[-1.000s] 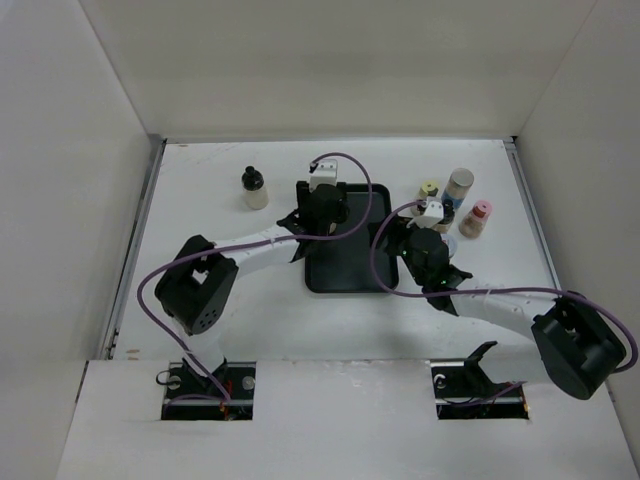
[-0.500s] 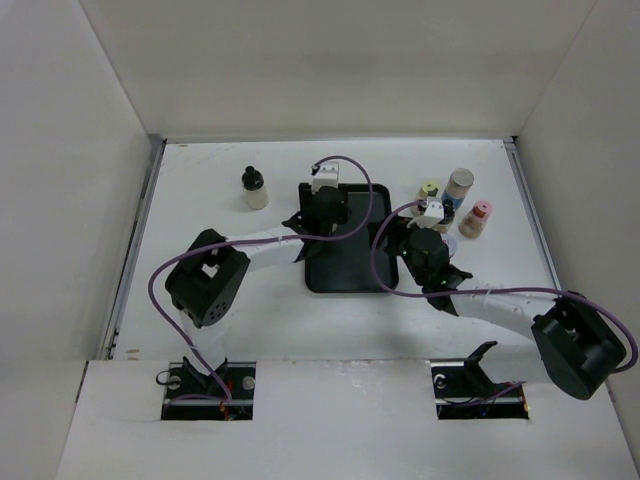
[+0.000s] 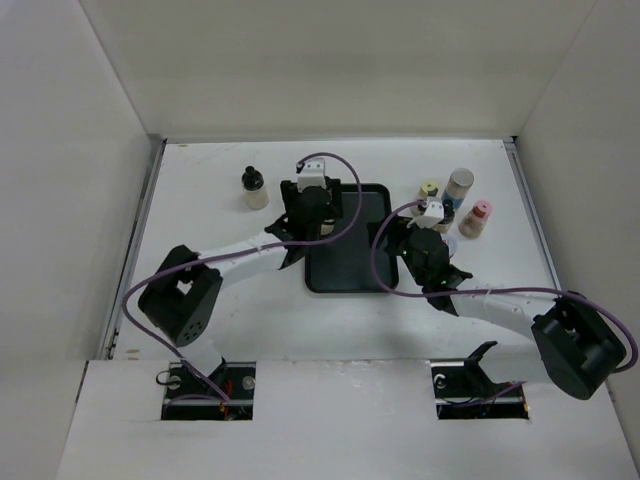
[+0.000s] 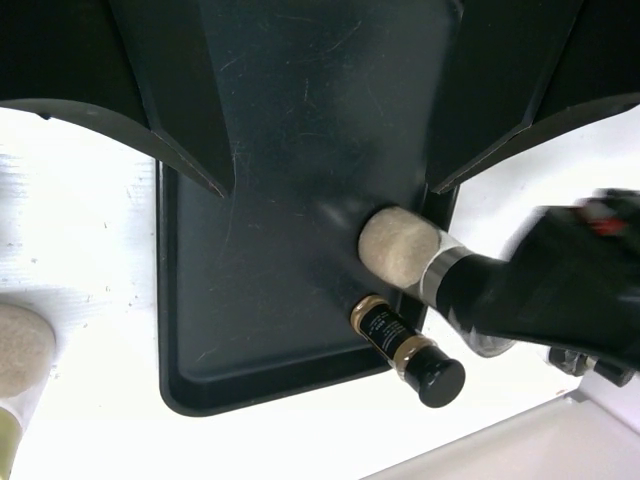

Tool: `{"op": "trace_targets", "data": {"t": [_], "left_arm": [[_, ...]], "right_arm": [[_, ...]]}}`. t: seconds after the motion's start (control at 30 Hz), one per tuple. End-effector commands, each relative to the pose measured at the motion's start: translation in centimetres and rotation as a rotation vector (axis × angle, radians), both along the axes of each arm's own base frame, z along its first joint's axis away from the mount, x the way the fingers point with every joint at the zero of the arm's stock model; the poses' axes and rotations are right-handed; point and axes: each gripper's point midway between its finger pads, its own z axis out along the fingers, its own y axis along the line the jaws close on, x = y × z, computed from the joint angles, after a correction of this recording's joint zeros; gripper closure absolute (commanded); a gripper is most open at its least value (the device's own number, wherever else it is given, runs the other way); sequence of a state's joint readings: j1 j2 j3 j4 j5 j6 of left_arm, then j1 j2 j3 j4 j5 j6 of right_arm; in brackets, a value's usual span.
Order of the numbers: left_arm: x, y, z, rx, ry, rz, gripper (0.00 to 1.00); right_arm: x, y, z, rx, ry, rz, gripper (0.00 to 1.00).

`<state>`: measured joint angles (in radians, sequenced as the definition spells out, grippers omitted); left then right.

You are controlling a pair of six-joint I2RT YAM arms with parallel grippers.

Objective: Organize the condiment bottles

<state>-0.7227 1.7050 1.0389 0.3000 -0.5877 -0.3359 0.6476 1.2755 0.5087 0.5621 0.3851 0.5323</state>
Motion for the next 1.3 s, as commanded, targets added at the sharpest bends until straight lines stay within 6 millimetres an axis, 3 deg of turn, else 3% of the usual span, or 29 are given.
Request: {"op": "trace_targets", "data": {"t": [0.0, 0.1, 0.23, 0.3, 0.4, 0.5, 0.57, 0.83, 1.03, 1.13, 1.23, 1.27], "left_arm": [[-0.5, 2.4, 5.6, -0.077, -0.11, 0.052, 0.17], [-0.2, 5.1, 5.8, -0.072, -0.116, 0.117, 0.17], [1.5, 9.1, 4.7, -0.024, -0.067, 0.217, 0.17], [2.7, 11.2, 4.0, -0.016, -0.053, 0.268, 0.17], [4.7, 13.8, 3.5, -0.015, -0.04, 0.329, 0.17], [6.3, 15.4, 3.0, -0.022, -0.033, 0.362, 0.17], [7.2, 16.0, 2.6, -0.018, -0.023, 0.376, 0.17], [10.3, 17.3, 0.0, 0.0, 0.039, 0.383, 0.17], [11.2, 18.2, -1.1, 0.006, 0.059, 0.392, 0.23], [11.0, 18.2, -1.5, 0.011, 0.067, 0.392, 0.32], [10.6, 18.3, -1.6, 0.005, 0.069, 0.396, 0.6], [10.2, 18.3, -1.0, 0.0, 0.062, 0.399, 0.65]], "right_arm": [[0.5, -0.1, 2.3, 0.061, -0.061, -0.015, 0.16], [0.5, 0.0, 2.5, 0.059, -0.067, -0.014, 0.23], [0.6, 0.5, 2.2, 0.056, -0.053, 0.005, 0.55], [0.7, 0.5, 2.2, 0.047, -0.052, 0.004, 0.6], [0.7, 0.6, 1.9, 0.048, -0.046, 0.007, 0.55], [0.7, 0.6, 2.1, 0.048, -0.049, 0.008, 0.31], [0.6, 0.6, 2.1, 0.05, -0.051, 0.008, 0.24], [0.8, 0.8, 1.7, 0.04, -0.042, 0.012, 0.22], [0.9, 1.2, 1.6, 0.038, -0.04, 0.024, 0.22], [0.8, 1.2, 1.6, 0.037, -0.036, 0.027, 0.22], [0.7, 1.1, 1.8, 0.041, -0.045, 0.025, 0.22], [0.7, 1.1, 1.8, 0.045, -0.042, 0.027, 0.22]]}}
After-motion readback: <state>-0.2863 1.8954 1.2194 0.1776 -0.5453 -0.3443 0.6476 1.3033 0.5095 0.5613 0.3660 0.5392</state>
